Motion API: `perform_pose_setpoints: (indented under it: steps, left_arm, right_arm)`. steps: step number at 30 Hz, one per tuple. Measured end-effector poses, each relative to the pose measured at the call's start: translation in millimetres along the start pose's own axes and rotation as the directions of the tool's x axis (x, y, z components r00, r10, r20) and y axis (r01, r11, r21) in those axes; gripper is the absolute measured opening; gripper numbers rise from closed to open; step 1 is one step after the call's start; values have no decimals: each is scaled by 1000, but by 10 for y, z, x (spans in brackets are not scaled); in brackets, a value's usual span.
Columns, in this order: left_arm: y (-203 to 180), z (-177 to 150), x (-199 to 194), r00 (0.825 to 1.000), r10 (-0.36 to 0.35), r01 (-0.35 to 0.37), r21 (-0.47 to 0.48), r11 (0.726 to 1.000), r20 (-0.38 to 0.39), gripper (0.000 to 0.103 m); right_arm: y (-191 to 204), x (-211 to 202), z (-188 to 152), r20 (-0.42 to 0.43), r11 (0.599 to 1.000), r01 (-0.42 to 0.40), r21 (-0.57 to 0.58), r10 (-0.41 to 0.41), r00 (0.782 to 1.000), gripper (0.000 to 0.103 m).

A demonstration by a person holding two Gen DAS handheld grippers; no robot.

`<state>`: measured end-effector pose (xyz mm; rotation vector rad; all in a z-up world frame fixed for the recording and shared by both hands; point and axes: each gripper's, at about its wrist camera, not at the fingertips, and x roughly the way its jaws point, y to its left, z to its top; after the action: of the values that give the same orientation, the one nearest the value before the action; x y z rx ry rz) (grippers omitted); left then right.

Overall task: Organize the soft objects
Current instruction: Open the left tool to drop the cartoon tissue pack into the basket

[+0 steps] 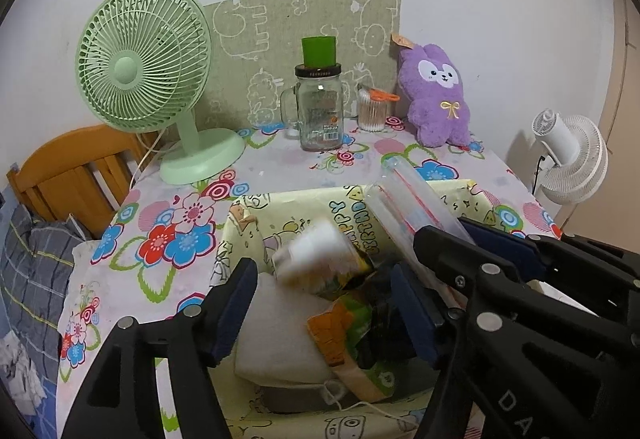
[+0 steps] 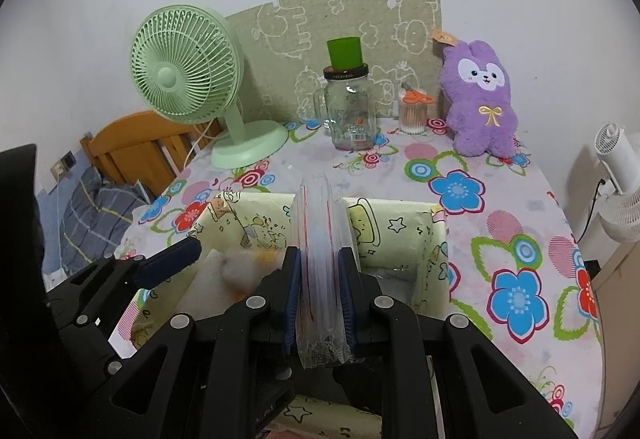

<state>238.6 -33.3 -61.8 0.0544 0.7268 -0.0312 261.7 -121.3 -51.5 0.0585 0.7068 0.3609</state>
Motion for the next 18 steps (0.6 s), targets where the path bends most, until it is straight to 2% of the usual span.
perform_pose_setpoints:
  steps: [10,18]
  left_arm:
    - [64,-55,32,1000,10,-10,2,1000,-19,75]
    - [58,-93,-9,1000,11,-11,5,1000,-16,77]
  right_arm:
    - [42,117,-22,-29,1000,-24,-7,23,999,23]
    - [37,80,-53,-37,1000,1,-10,-2,999,34]
